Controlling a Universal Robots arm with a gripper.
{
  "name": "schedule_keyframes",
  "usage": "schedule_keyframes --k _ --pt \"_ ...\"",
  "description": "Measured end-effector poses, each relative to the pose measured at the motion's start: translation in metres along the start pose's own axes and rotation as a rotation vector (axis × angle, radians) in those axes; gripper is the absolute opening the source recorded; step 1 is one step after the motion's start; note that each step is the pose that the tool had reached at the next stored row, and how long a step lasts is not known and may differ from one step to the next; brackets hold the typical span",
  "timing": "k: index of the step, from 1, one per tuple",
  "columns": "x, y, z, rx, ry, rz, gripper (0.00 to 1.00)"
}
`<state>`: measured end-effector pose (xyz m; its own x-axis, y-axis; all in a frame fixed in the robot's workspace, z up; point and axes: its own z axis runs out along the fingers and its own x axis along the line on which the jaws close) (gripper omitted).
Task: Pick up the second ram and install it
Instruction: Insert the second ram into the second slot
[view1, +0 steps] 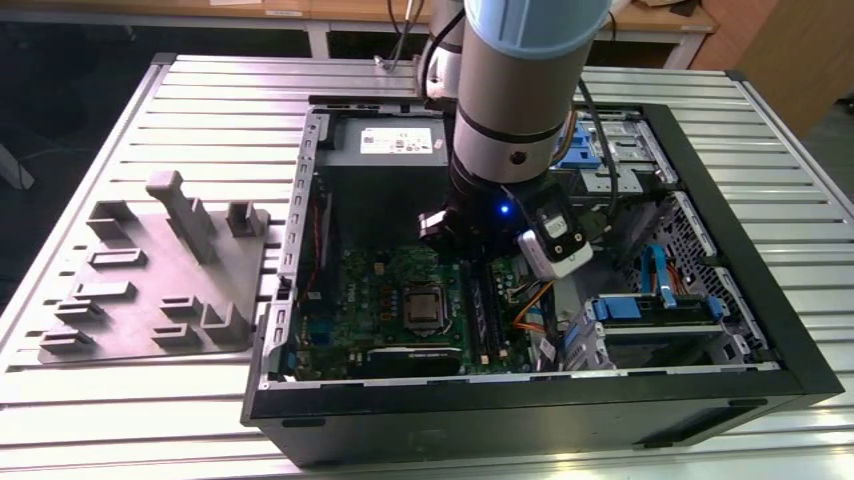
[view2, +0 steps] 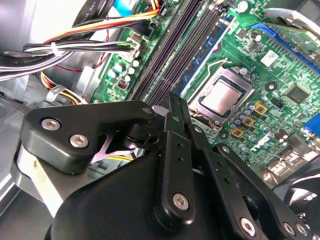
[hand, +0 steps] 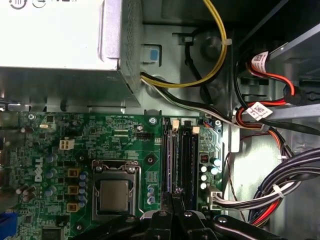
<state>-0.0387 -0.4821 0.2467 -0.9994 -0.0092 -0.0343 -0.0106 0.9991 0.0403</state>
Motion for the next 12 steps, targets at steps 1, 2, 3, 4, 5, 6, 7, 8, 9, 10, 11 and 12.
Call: schedule_keyframes --k 1,2,3,4,5,6,7,8,9,10,11,12 --pt "0.0000 0.0000 0.0001 -0.0002 -0.0001 0.000 0.11" --pt "0.0000 0.0000 0.0005 -0.0005 -0.0002 0.000 0.11" --pt "0.0000 0.0000 0.0013 -0.0006 -0.0002 0.000 0.11" --pt "0.0001 -0.0001 0.0021 -0.0004 -0.0001 0.000 0.11" --pt "0.0001 -0.0002 0.0028 -0.0002 0.0000 0.000 0.11" --pt "0.0001 -0.0002 0.0035 -0.0003 -0.0001 0.000 0.11" --pt "0.0001 -0.0003 0.0038 -0.0002 0.0000 0.000 0.11" --pt "-0.0001 -0.0003 0.0039 0.0000 0.0001 0.000 0.11" --pt "-0.0008 -0.0003 0.0041 0.0000 0.0002 0.000 0.11" --pt "-0.0016 -0.0003 0.0043 -0.0001 0.0001 0.000 0.11" --pt "-0.0022 -0.0003 0.0046 -0.0002 0.0001 0.000 0.11" --pt "-0.0026 -0.0004 0.0051 -0.0006 0.0000 0.000 0.11"
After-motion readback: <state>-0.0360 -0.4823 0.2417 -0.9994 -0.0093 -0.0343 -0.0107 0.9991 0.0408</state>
